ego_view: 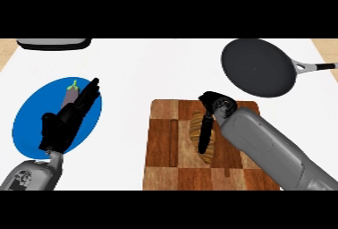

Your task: Pick the croissant from the cutting board and place it in the pan

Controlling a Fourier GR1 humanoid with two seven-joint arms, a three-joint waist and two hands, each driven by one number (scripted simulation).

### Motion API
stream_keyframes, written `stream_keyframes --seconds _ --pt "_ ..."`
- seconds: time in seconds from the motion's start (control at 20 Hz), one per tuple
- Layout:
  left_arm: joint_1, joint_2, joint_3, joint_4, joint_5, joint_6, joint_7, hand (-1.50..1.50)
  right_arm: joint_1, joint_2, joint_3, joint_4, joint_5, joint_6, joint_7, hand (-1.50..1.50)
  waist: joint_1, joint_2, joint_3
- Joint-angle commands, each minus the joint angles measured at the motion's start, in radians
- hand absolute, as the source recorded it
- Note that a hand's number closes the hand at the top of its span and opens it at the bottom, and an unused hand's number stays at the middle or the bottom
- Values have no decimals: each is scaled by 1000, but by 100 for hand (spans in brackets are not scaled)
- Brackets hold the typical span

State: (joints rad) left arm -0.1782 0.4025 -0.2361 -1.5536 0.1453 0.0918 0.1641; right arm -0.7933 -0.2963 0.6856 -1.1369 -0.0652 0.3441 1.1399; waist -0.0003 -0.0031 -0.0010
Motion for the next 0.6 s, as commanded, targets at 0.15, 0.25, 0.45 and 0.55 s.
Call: stream_keyframes --seconds 0.15,0.25,0.45,0.55 --pt "-15 -12 11 -32 -26 7 45 0 -7 18 -7 43 34 17 152 -150 4 2 1" --pt "32 4 37 -11 6 -37 2 0 40 9 17 81 73 10 69 -150 9 4 1" --pt "15 -35 29 14 -27 -28 -15 0 51 89 5 70 67 10 102 -150 5 4 1" --pt "30 -27 15 -76 -31 -21 55 0 47 61 19 55 62 87 48 150 9 2 1"
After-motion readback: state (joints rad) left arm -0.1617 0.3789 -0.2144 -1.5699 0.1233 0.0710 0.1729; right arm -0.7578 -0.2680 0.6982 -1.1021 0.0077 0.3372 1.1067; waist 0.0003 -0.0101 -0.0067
